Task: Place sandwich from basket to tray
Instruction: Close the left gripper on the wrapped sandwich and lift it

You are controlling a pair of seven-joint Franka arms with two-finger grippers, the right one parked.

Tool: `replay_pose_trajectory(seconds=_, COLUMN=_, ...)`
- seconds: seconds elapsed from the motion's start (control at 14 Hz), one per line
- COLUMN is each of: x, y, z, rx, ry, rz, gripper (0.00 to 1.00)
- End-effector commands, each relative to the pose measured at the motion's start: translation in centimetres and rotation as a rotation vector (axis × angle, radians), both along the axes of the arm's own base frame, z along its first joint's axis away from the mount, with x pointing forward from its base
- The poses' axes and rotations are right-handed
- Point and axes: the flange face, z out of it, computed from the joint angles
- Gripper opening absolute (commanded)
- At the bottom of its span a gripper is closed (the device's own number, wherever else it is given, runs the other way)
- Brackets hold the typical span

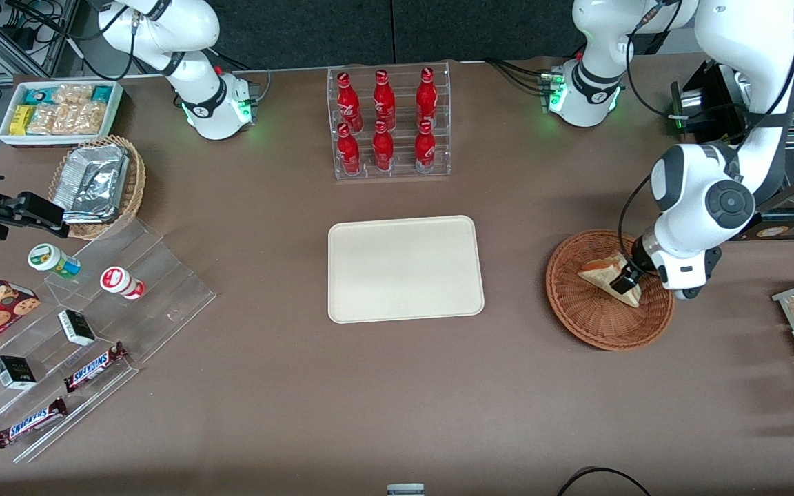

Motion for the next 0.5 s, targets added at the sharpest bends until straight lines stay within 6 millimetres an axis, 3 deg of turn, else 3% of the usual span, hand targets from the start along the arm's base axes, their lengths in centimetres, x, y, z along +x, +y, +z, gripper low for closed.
replay_pose_trajectory(seconds=0.0, x=-0.8, y=-0.3, z=-1.4, rx=0.009, ry=-0.005, rz=0.025, gripper=1.00)
replay_pose_trajectory(seconds=0.21, x=-1.5, y=-0.4, z=-2.7, rx=0.009, ry=0.008, rz=0.024, gripper=0.97)
replay_pose_trajectory(seconds=0.36, x=-1.7, y=-0.4, z=-3.2, rx=0.012, ry=0.020, rz=0.054, gripper=0.77)
replay_pose_trajectory(seconds=0.43, x=-2.1, y=-0.4, z=-3.5, rx=0.014, ry=0.031, rz=0.070, gripper=0.59)
